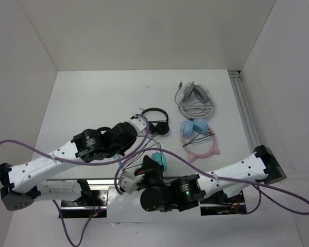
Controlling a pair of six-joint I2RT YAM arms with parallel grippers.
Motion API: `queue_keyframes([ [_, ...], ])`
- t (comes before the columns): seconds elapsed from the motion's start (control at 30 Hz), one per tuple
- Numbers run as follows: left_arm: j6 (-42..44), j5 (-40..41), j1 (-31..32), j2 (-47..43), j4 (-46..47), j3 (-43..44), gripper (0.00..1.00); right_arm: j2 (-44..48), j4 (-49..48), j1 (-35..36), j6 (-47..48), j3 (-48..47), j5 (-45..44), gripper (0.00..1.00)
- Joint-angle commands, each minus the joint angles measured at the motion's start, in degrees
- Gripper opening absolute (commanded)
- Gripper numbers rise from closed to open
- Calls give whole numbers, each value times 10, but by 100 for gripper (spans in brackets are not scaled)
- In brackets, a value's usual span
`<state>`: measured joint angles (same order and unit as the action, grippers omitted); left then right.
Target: Wrap the headphones
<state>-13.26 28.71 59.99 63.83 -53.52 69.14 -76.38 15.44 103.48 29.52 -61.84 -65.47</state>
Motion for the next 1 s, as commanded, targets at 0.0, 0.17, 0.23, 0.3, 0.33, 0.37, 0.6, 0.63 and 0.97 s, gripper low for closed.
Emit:
queue_keyframes([
  [0.0,24,7,5,6,-43,20,0,-1,33,7,14,-30,-85,0],
  [0.17,10,2,10,6,-74,47,0,44,75,7,-34,-30,-34,4],
  [0.23,0,2,10,15,-93,66,0,68,59,-9,-34,-22,22,4],
  [0.3,0,2,10,33,-107,89,0,105,8,-45,-17,0,83,4],
  [0.33,0,2,10,38,-113,95,0,116,-6,-60,-7,9,102,4],
  [0.37,0,2,10,51,-120,107,0,136,-50,-95,14,21,131,4],
  [0.6,6,-3,10,70,-127,125,0,135,-81,-177,23,30,168,6],
  [0.63,11,-3,10,70,-127,125,0,130,-81,-177,23,30,168,6],
  [0.97,-9,28,10,107,-156,146,0,135,-63,-222,35,30,180,21],
])
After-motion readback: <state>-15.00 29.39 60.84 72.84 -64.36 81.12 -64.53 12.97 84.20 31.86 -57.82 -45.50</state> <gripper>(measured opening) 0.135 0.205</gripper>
